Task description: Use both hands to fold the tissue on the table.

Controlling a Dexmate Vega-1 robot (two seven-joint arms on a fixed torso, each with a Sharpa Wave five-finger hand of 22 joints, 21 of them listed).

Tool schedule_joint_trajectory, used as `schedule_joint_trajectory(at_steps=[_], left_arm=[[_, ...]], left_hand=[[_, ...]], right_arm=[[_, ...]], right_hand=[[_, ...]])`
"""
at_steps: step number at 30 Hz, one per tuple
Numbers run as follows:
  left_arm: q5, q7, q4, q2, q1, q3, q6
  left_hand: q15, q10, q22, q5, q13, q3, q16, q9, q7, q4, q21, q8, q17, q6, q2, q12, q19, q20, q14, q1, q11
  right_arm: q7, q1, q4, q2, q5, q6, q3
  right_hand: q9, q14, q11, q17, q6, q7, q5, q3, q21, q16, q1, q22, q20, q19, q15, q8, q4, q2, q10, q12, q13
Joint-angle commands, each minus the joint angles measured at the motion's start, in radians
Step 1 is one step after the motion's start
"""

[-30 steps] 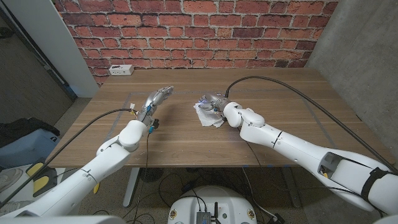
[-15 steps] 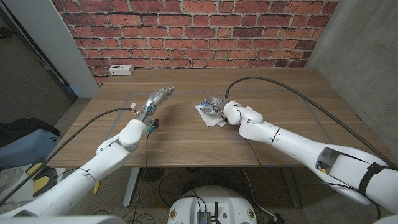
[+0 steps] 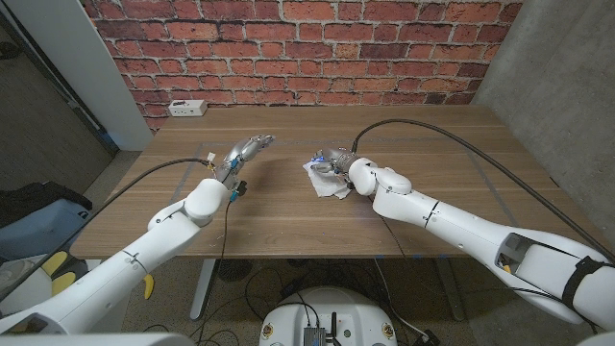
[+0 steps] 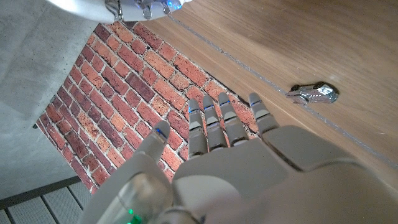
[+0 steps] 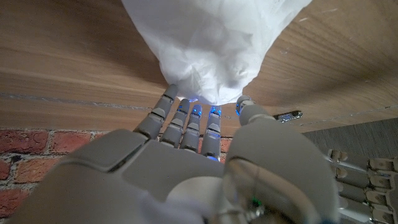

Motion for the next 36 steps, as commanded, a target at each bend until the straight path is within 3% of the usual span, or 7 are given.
schedule_joint_trajectory(at_steps=[1, 6, 14, 22, 30, 36], left_arm=[[0.158, -0.051, -0.061, 0.063, -0.08, 0.077, 0.144], [0.257, -0.122, -0.081, 0.09, -0.139, 0.14, 0.205], [0.336, -0.209, -0.085, 0.095, -0.195, 0.196, 0.234], [0.397, -0.291, -0.08, 0.087, -0.239, 0.246, 0.244], [0.466, -0.353, -0.079, 0.075, -0.271, 0.291, 0.252], [0.509, -0.418, -0.08, 0.063, -0.297, 0.323, 0.271]], left_hand=[[-0.022, 0.01, 0.001, 0.016, 0.0, 0.016, 0.001, 0.001, -0.007, -0.035, -0.012, 0.013, -0.001, 0.045, 0.029, 0.002, -0.017, -0.01, -0.007, 0.046, -0.015], [-0.04, 0.022, 0.0, 0.031, -0.005, 0.04, -0.001, 0.0, -0.006, -0.072, -0.021, 0.016, -0.002, 0.097, 0.059, 0.001, -0.032, -0.028, -0.023, 0.098, -0.031], [-0.054, 0.017, 0.0, 0.036, -0.007, 0.049, -0.006, -0.001, -0.01, -0.083, -0.031, 0.006, -0.002, 0.097, 0.065, -0.004, -0.055, -0.038, -0.048, 0.126, -0.037], [-0.062, -0.015, 0.0, 0.031, -0.008, 0.032, -0.007, -0.001, -0.017, -0.078, -0.039, -0.012, 0.001, 0.071, 0.058, -0.018, -0.073, -0.045, -0.074, 0.128, -0.033], [-0.065, -0.081, 0.001, 0.031, -0.011, 0.027, -0.011, -0.001, -0.048, -0.066, -0.052, -0.035, 0.001, -0.01, 0.069, -0.037, -0.104, -0.053, -0.127, 0.148, -0.046], [-0.066, -0.13, 0.002, 0.018, -0.015, -0.015, -0.017, -0.003, -0.076, -0.052, -0.063, -0.035, 0.001, -0.067, 0.037, -0.041, -0.133, -0.062, -0.185, 0.126, -0.058]], right_arm=[[-0.144, -0.085, -0.087, -0.025, 0.004, 0.01, 0.061], [-0.173, -0.115, -0.127, -0.033, -0.011, -0.038, 0.076], [-0.186, -0.155, -0.178, -0.048, -0.014, -0.132, 0.095], [-0.194, -0.182, -0.226, -0.062, -0.03, -0.244, 0.09], [-0.198, -0.2, -0.267, -0.077, -0.041, -0.347, 0.075], [-0.196, -0.201, -0.29, -0.087, -0.052, -0.413, 0.053]], right_hand=[[-0.001, -0.007, -0.004, -0.002, -0.023, 0.0, -0.002, -0.009, -0.006, -0.002, -0.013, 0.001, 0.012, -0.005, -0.029, -0.004, -0.001, -0.005, -0.018, -0.003, 0.0], [-0.001, -0.004, -0.005, -0.006, -0.035, -0.002, -0.002, -0.011, -0.007, -0.001, -0.011, 0.001, 0.018, -0.005, -0.03, -0.004, -0.008, -0.007, -0.019, 0.0, -0.001], [-0.001, 0.005, -0.002, -0.015, -0.016, 0.0, 0.0, -0.01, -0.009, 0.003, -0.001, 0.001, 0.02, -0.003, -0.03, 0.01, -0.022, -0.004, 0.013, 0.017, -0.004], [-0.002, 0.025, 0.011, -0.019, 0.002, 0.008, -0.003, -0.022, -0.011, 0.014, -0.016, 0.001, 0.024, -0.001, -0.032, 0.018, -0.018, -0.006, 0.051, 0.032, -0.006], [-0.002, 0.073, 0.02, -0.018, 0.04, 0.019, -0.01, -0.047, -0.014, 0.039, -0.05, 0.001, 0.033, 0.003, -0.036, 0.03, -0.01, -0.022, 0.098, 0.049, -0.003], [-0.003, 0.103, 0.027, -0.012, 0.063, 0.024, -0.014, -0.063, -0.019, 0.058, -0.067, 0.0, 0.042, 0.001, -0.035, 0.035, -0.011, -0.035, 0.126, 0.061, 0.003]])
